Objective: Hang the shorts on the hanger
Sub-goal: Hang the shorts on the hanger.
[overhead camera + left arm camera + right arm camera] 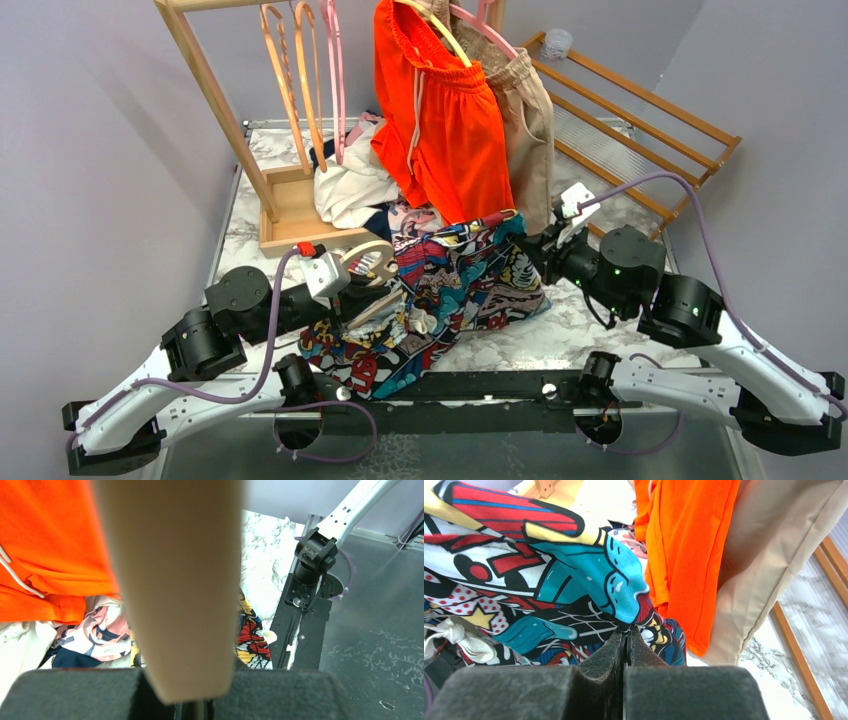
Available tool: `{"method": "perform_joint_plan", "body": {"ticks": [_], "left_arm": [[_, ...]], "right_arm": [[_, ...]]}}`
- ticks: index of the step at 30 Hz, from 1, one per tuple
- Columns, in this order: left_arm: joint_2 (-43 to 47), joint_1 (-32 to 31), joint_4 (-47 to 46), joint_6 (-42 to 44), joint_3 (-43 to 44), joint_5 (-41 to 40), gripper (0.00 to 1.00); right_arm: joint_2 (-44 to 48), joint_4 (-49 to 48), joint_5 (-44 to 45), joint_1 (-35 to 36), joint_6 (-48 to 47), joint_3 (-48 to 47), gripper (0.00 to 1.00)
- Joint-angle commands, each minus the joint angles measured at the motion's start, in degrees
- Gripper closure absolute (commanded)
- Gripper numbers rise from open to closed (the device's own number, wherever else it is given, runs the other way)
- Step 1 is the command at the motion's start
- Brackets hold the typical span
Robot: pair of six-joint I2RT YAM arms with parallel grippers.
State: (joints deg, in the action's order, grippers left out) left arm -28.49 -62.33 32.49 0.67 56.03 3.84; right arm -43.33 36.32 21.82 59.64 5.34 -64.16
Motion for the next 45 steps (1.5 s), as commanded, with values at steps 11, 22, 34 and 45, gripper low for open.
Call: {"method": "perform_joint_plan", "body": {"ticks": [11,22,34,45], "left_arm": [[-3.3,0.0,-2.2,1.1,2.0,6.5,1.00],[-3.6,0.0,-2.2,1.6,2.6,6.8,1.00],[-8.5,0.1,-2.4,2.3,2.1,15.3,1.00],[-17.8,0.1,-2.8,4.9,7.6,25.0,1.00]], "right_arm": [[0.2,4.7,6.0,0.1,-7.6,-11.5,0.99],[-4.6,12.3,8.8,0.1,-6.9,-16.6,0.36],[-7.7,10.2,-34.2,0.1,-10.3,-26.8,0.30],[-14.1,3.1,-54.3,0.1,-9.8,-21.6,0.31]]}}
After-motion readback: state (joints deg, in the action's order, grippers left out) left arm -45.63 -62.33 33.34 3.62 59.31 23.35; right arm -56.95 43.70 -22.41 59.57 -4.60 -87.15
